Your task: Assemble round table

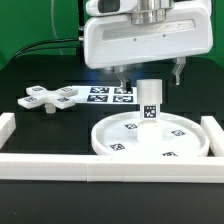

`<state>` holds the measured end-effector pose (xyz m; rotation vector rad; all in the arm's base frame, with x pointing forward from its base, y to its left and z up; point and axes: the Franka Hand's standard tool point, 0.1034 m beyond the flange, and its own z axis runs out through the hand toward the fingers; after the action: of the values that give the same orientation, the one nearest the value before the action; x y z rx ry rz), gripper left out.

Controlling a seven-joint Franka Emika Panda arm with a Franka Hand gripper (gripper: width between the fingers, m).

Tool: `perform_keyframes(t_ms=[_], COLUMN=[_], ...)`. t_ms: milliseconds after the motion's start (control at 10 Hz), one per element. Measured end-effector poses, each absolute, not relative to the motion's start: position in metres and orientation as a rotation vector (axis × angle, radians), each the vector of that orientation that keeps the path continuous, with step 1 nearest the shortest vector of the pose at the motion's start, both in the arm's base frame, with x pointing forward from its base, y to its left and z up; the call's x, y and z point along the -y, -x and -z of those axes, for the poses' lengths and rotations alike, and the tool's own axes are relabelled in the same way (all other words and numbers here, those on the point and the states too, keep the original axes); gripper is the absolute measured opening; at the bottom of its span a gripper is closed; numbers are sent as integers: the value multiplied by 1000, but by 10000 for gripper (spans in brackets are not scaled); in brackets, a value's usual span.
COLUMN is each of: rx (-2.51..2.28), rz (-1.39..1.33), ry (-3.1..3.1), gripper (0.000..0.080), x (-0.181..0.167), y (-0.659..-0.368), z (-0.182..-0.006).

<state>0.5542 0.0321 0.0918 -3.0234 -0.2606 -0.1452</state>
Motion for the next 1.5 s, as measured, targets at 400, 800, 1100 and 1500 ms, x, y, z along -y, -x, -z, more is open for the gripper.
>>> perform_keyframes(t_ms=[400, 800, 1100, 1500], rx=[274, 152, -391, -1097], rz=[141, 135, 107, 41], ry=[3023, 3025, 2988, 2753], gripper=[406, 406, 407, 407], x=[-30, -30, -33, -36], y=[-554, -554, -554, -552], z=[-90, -90, -90, -88])
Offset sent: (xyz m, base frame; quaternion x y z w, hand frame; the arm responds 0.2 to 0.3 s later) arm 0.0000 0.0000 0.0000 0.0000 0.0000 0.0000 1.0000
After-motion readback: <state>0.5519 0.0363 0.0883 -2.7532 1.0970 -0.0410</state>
